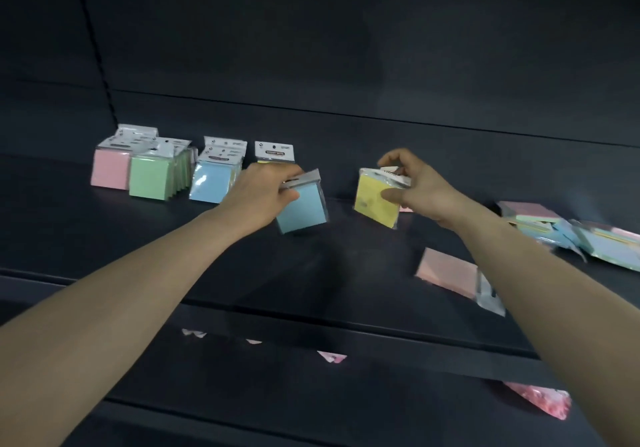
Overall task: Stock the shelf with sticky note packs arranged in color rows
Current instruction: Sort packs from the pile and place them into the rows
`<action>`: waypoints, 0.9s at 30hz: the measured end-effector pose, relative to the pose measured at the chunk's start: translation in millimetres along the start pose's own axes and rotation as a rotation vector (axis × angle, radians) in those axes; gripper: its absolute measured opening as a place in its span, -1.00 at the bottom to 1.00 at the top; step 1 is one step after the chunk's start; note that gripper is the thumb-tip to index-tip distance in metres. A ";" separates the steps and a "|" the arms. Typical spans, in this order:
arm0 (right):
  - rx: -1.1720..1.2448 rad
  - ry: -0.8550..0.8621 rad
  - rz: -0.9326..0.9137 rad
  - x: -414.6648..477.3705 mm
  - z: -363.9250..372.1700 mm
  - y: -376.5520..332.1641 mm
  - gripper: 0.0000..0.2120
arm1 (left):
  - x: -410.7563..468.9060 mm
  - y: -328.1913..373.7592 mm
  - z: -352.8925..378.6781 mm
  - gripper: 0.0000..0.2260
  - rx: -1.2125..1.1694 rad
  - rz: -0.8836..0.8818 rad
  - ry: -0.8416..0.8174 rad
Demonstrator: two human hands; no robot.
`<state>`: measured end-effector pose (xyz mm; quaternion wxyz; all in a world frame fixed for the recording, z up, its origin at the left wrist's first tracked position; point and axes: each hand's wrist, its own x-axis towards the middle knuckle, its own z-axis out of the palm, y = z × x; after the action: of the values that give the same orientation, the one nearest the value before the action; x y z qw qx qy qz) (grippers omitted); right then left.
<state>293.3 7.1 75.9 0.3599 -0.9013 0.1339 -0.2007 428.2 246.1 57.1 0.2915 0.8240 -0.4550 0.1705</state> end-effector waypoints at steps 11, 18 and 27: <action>-0.007 0.139 -0.044 56.8 108.1 -65.5 -0.92 | -5.6 -129.0 -61.5 -0.85 0.081 -0.028 -0.018; -0.311 0.046 0.013 66.9 133.2 -90.0 -0.64 | -1.2 -166.4 -67.9 -0.74 0.011 -0.012 -0.025; -0.340 0.057 0.037 104.7 137.1 -95.1 -0.50 | 17.0 -184.0 -61.0 -0.78 -0.001 -0.008 -0.005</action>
<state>457.8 115.3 80.0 0.2018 -0.9405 0.1926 -0.1938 592.5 350.4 53.6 0.2915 0.8261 -0.4526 0.1668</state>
